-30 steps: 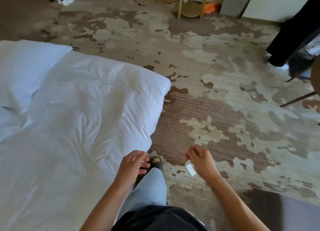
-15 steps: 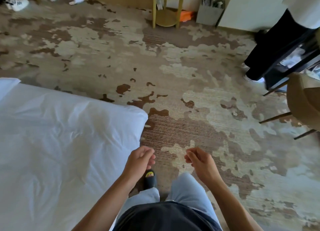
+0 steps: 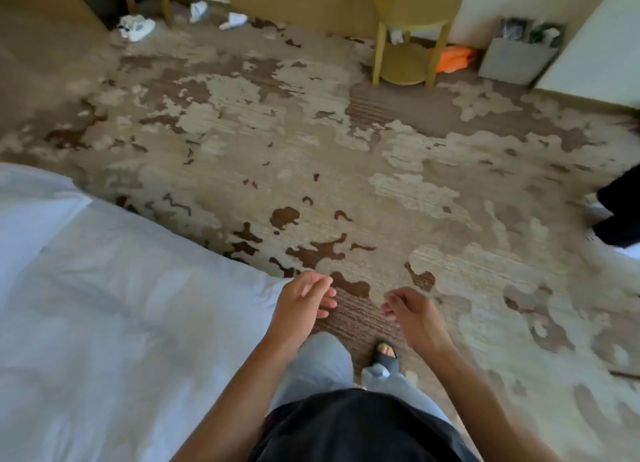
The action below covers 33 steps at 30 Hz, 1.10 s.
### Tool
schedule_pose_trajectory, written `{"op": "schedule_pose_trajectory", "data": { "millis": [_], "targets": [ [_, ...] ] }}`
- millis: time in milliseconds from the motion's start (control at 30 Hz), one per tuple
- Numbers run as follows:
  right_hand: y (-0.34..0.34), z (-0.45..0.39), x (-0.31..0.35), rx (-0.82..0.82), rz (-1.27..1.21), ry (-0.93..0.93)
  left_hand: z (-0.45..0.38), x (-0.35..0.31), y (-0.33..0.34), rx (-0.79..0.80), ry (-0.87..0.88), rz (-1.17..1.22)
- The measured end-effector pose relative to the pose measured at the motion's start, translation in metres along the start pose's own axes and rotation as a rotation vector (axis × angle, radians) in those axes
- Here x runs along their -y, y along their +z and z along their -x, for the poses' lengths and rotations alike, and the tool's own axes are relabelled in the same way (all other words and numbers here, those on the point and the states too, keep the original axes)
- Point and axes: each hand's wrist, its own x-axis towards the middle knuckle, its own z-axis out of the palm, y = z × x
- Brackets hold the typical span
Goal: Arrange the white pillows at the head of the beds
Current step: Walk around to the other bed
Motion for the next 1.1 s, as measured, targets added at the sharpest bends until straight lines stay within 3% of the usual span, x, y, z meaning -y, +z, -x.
{"op": "schedule_pose_trajectory", "data": {
  "millis": [333, 533, 800, 1100],
  "targets": [
    [0.072, -0.208, 0.248, 0.399, 0.285, -0.338, -0.139, -0.054, -0.094, -0.379, -0.162, 0.291],
    [0.12, -0.317, 0.358, 0.437, 0.408, -0.35, -0.258, -0.097, -0.173, -0.422, -0.161, 0.398],
    [0.181, -0.455, 0.494, 0.47, 0.433, -0.299, -0.418, -0.204, -0.275, -0.458, -0.1, 0.488],
    [0.355, -0.647, 0.672, 0.662, 0.489, -0.378, -0.601, -0.292, -0.456, -0.692, -0.074, 0.577]
  ]
}}
